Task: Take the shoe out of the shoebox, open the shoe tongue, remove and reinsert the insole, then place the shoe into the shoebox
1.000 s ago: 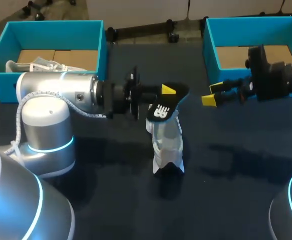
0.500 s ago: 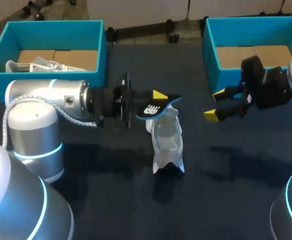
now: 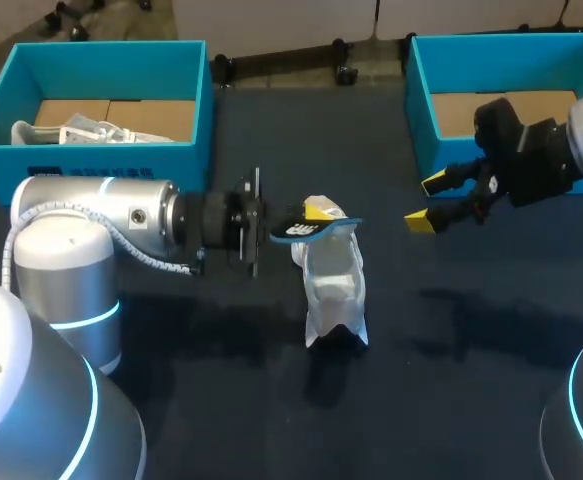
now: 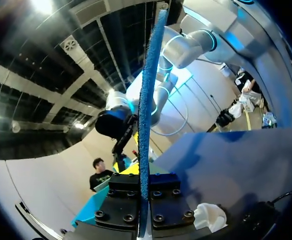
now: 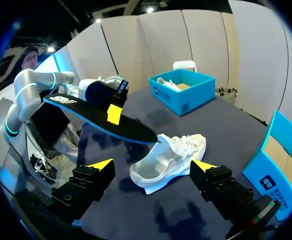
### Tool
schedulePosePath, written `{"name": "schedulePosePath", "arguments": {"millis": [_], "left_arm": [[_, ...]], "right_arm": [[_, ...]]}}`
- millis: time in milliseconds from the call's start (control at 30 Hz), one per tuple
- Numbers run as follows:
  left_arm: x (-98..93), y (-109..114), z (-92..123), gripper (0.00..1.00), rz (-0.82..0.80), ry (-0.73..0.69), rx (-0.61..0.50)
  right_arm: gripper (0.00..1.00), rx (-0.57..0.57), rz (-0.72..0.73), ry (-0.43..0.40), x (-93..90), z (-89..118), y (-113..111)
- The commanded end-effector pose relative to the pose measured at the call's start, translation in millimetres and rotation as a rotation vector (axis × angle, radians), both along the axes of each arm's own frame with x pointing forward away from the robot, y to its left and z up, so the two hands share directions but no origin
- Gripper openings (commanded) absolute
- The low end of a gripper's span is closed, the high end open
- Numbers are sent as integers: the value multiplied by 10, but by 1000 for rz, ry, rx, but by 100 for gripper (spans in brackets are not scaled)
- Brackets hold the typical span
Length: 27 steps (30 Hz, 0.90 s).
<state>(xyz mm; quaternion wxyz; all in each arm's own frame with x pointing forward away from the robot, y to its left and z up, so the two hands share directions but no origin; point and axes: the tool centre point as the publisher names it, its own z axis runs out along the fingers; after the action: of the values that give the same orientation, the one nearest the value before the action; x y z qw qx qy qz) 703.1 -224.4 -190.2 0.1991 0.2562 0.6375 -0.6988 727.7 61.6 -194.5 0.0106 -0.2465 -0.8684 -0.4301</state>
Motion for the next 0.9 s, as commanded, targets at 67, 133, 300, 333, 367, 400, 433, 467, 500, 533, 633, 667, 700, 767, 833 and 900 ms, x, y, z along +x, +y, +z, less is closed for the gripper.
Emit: {"name": "schedulePosePath", "arguments": {"millis": [67, 133, 300, 333, 367, 400, 433, 467, 500, 533, 633, 667, 700, 767, 833, 900], "left_arm": [[-47, 28, -19, 0, 6, 30, -11], [-51, 32, -44, 0, 6, 42, -8], [-71, 40, -113, 0, 9, 66, -9], [-59, 39, -137, 0, 23, 69, -22], [-59, 39, -137, 0, 23, 69, -22], [-59, 39, -137, 0, 23, 69, -22], [-59, 39, -137, 0, 23, 69, -22], [-59, 39, -137, 0, 23, 69, -22], [-59, 39, -137, 0, 23, 69, -22], [-59, 39, -137, 0, 23, 69, -22], [-59, 39, -137, 0, 23, 69, -22], [-59, 39, -137, 0, 23, 69, -22], [-59, 39, -137, 0, 23, 69, -22], [-59, 39, -137, 0, 23, 69, -22], [-59, 39, -137, 0, 23, 69, -22], [-59, 39, -137, 0, 23, 69, -22]], "right_arm": [[100, -71, 40, -93, -28, -139, -2], [100, -92, 67, -134, -38, -200, 2], [100, -131, 124, -214, -84, -325, 40], [100, -132, 133, -227, -93, -343, 53], [100, -143, 136, -233, -99, -358, 59], [100, -143, 136, -233, -99, -358, 59], [100, -143, 136, -233, -99, -358, 59], [100, -143, 136, -233, -99, -358, 59], [100, -143, 136, -233, -99, -358, 59], [100, -143, 136, -233, -99, -358, 59], [100, -143, 136, -233, -99, -358, 59], [100, -143, 136, -233, -99, -358, 59], [100, -143, 136, -233, -99, -358, 59], [100, -143, 136, -233, -99, -358, 59], [100, -143, 136, -233, -99, -358, 59], [100, -143, 136, -233, -99, -358, 59]]}}
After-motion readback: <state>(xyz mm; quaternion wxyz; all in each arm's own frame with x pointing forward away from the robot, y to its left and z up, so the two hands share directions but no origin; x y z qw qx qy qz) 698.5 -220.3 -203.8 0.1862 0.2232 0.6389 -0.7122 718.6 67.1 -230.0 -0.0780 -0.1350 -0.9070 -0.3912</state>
